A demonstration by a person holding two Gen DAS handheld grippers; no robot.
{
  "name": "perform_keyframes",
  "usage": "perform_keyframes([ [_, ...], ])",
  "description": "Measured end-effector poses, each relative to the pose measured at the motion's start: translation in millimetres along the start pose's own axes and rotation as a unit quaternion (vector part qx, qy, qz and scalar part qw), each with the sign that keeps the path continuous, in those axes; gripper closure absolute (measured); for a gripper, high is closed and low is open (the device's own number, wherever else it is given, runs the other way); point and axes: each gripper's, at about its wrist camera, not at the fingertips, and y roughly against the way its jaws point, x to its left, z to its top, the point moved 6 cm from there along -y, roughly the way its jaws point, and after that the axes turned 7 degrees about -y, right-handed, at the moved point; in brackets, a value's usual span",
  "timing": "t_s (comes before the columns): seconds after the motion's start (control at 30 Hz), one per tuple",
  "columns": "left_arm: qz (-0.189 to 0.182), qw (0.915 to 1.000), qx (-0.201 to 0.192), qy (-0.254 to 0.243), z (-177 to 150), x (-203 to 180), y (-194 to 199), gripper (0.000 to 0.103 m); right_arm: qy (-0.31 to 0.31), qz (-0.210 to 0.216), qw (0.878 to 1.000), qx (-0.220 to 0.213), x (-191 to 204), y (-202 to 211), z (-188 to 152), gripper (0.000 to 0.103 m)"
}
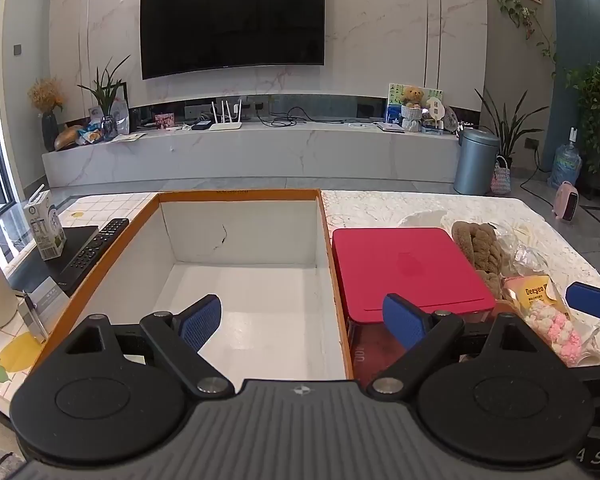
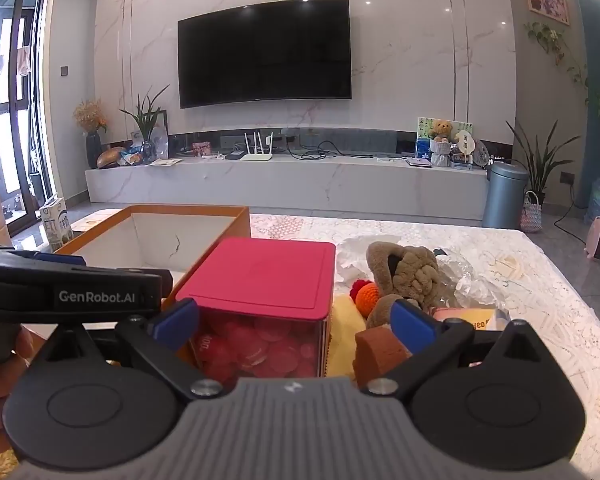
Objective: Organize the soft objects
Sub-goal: 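Move both tools from the box toward the pile of soft objects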
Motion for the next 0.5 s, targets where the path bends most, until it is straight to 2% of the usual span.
perform_keyframes([
  [0.5, 0.004, 1.0000, -0.003, -0.007, 6.0, -3.2, 2.5, 0.000, 0.000, 0.002, 1.000, -0.003, -2.9, 3.9, -0.2, 0.003],
])
